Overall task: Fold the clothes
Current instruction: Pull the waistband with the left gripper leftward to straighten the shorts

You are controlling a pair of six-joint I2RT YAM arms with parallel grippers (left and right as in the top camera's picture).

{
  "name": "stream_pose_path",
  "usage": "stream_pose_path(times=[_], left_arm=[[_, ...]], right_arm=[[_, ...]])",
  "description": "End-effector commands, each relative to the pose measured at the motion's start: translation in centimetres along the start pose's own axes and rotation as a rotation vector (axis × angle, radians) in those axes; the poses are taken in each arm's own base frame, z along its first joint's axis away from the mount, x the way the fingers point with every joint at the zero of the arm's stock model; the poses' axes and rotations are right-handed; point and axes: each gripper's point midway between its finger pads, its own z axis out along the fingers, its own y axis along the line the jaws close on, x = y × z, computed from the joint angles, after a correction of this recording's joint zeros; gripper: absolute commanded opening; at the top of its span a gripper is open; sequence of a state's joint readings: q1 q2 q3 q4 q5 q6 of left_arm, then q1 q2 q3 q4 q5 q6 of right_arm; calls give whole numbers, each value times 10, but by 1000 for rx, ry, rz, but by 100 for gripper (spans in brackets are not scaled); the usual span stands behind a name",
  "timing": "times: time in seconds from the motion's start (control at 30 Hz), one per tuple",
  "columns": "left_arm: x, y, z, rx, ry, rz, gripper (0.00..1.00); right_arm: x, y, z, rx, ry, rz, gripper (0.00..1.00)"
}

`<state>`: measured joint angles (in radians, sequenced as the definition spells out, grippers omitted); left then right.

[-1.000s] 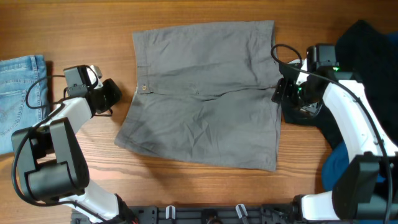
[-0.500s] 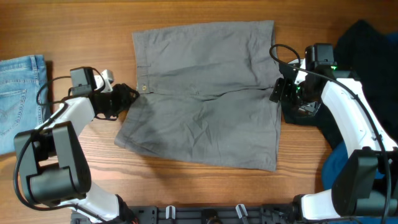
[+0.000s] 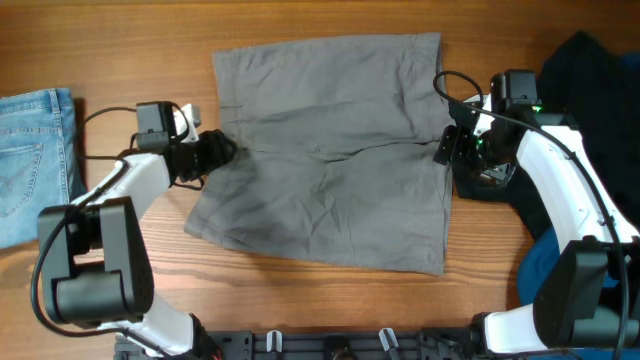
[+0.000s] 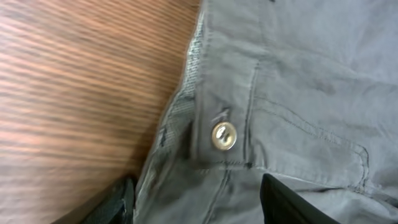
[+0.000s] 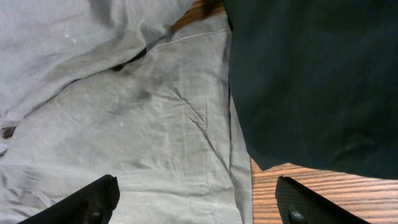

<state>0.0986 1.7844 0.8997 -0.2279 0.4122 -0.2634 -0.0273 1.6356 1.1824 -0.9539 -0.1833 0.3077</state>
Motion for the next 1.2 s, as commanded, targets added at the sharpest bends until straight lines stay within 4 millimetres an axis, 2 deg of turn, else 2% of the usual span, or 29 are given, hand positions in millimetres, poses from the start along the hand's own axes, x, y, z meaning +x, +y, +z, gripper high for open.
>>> stream_pose_path(times=[0.0, 0.07, 0.13, 0.2, 0.4, 0.47, 0.6, 0.73, 0.83, 0.87, 0.9, 0.97, 1.0, 1.03, 1.07, 1.1, 1.13, 1.17], left_arm=[[8, 3, 16, -15, 34, 26, 54], [7, 3, 18, -13, 27, 30, 36], [1, 1, 18, -6, 5, 39, 13], [-4, -1, 18, 1, -15, 49, 4], [-11, -3, 17, 8, -41, 60, 4], [-13, 2, 16, -10, -51, 54, 4], [-29, 32, 1, -79, -107, -56, 4], [-50, 73, -27, -93, -190, -243, 4], [-57, 96, -44, -69, -218, -315, 4], [-57, 100, -47, -56, -218, -333, 4], [-55, 103, -51, -27, -211, -358, 4], [-51, 107, -55, -4, -193, -392, 4], [-46, 110, -56, -6, -178, -409, 11], [-42, 110, -55, -10, -162, -415, 32], [-37, 110, -54, -14, -141, -420, 63], [-34, 109, -53, -16, -129, -425, 84], [-30, 109, -53, -19, -116, -432, 99], [-28, 109, -54, -20, -108, -437, 100]], right_arm=[[7, 3, 7, -11, 34, -23, 86], [8, 2, 7, -10, 35, -23, 86], [8, 2, 7, -10, 36, -29, 86], [8, 2, 7, -10, 37, -34, 86], [10, 2, 7, -8, 43, -40, 86], [9, 2, 7, -9, 42, -40, 86], [10, 2, 7, -8, 45, -41, 86], [12, 1, 7, -6, 52, -46, 86], [14, 1, 7, -4, 59, -58, 86], [14, 1, 7, -4, 61, -62, 89], [15, 1, 7, -5, 65, -69, 96], [16, 5, 6, -32, 70, -82, 100], [17, 12, 6, -70, 77, -86, 100], [18, 17, 5, -104, 82, -87, 100], [19, 23, 5, -137, 87, -92, 100], [19, 26, 4, -154, 89, -95, 99], [19, 27, 4, -161, 89, -93, 100], [19, 27, 4, -159, 89, -90, 100]])
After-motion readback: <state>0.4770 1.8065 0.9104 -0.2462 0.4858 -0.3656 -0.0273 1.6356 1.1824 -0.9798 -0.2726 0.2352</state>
